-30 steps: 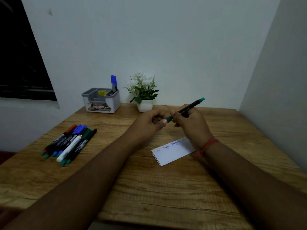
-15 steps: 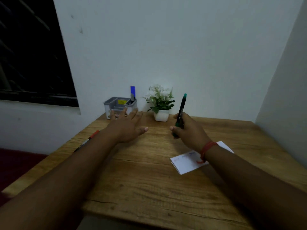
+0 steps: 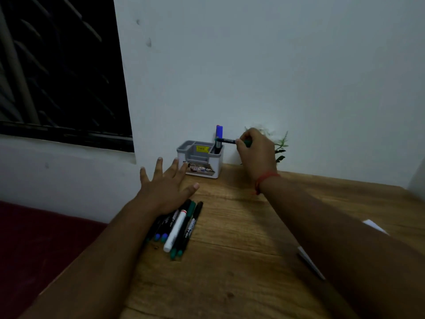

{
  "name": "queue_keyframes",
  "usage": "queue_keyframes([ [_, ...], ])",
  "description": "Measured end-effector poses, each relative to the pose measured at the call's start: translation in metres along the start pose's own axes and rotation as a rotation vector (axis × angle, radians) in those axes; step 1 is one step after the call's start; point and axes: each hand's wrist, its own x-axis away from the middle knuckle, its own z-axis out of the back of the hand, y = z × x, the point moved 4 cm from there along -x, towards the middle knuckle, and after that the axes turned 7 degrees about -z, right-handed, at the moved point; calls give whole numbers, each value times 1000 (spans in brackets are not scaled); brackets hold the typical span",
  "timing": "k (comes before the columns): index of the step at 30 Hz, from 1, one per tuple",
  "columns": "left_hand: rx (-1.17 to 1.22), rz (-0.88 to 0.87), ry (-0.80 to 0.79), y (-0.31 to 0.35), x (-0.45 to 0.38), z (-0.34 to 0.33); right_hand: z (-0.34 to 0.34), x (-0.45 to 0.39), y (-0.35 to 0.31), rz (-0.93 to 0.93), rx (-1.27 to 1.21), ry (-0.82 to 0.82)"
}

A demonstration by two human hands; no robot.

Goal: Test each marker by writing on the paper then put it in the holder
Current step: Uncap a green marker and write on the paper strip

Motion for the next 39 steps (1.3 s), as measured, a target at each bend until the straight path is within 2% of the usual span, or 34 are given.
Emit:
queue_keyframes([
  [7, 127, -19, -9, -4, -4, 0, -43, -71, -20, -25, 227, -172],
  [13, 152, -46, -4, -3, -6, 1, -78, -93, -25, 4, 538, -317],
  [21, 154, -55, -12, -4, -6, -2, -96, -91, -24, 80, 699, -327],
  [25, 165, -53, -26, -5, -6, -3, -70, -85, -44, 292, 795, -150],
  [29, 183, -72, -41, -2, -5, -1, -28, -57, -59, 411, 617, -69],
  [34, 292, -158, 22, 7, 0, 8, 21, 23, -35, 509, 552, -221],
  [39, 330, -221, 130, 16, 8, 16, 67, 93, 1, 465, 594, -392],
])
